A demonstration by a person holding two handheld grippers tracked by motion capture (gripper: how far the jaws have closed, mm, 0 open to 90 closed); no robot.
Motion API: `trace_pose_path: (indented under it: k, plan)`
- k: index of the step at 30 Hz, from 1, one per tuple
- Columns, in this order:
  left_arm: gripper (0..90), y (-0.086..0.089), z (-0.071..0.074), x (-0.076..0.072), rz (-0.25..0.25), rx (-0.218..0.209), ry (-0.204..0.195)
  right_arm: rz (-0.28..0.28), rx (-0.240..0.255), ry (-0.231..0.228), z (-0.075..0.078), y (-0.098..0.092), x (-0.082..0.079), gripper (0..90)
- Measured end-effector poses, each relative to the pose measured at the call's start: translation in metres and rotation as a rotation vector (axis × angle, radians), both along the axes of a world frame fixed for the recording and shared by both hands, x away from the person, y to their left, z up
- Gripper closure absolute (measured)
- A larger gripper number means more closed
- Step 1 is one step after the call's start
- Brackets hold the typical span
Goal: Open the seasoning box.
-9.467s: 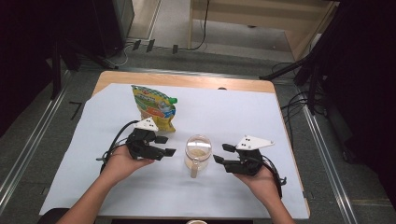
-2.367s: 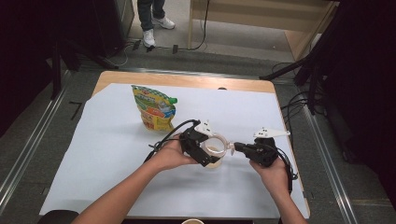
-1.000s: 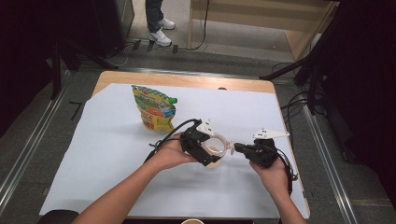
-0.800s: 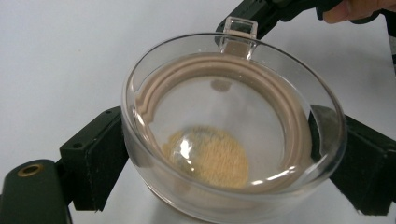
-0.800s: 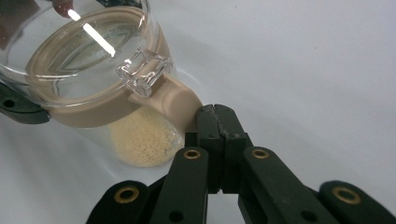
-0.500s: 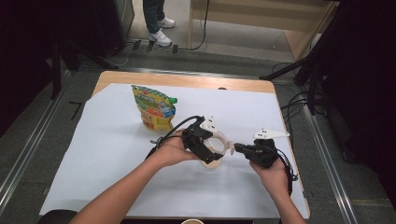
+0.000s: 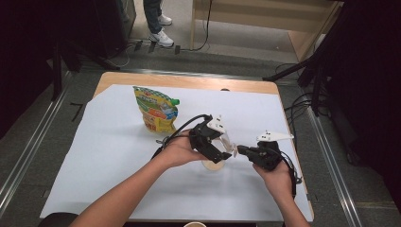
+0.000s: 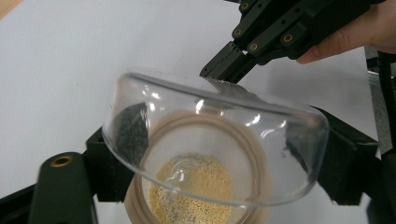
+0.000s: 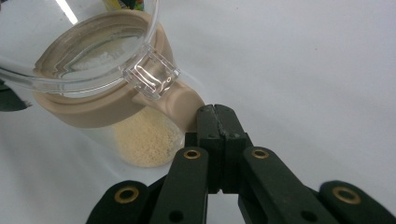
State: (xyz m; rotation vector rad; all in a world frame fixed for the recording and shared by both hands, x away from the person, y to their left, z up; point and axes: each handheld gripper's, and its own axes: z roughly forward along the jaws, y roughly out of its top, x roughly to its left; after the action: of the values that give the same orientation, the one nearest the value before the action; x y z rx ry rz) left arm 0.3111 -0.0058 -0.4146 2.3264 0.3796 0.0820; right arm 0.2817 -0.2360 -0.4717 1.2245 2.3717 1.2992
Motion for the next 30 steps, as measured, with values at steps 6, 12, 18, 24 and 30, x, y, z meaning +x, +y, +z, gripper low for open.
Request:
trace_pose_path:
  k: [6, 12, 18, 24, 30]
  plan:
    - [28.9, -0.004, 0.010, -0.003, -0.020, -0.004, 0.006, 0.003, 0.005, 0.000, 0.001, 0.000, -0.001, 90.0]
    - [40.6, -0.009, 0.020, -0.007, -0.055, 0.009, 0.013, 0.003, 0.006, -0.003, 0.001, 0.000, -0.001, 90.0]
    - [59.4, -0.012, 0.028, -0.009, -0.091, 0.010, 0.052, 0.006, 0.007, -0.004, 0.001, 0.000, -0.001, 90.0]
    - [78.8, -0.015, 0.035, -0.010, -0.125, 0.021, 0.068, 0.008, 0.009, -0.001, 0.001, -0.001, -0.002, 90.0]
    - [86.0, -0.023, 0.035, -0.007, -0.153, 0.004, 0.092, 0.010, 0.012, 0.000, 0.001, -0.001, -0.003, 90.0]
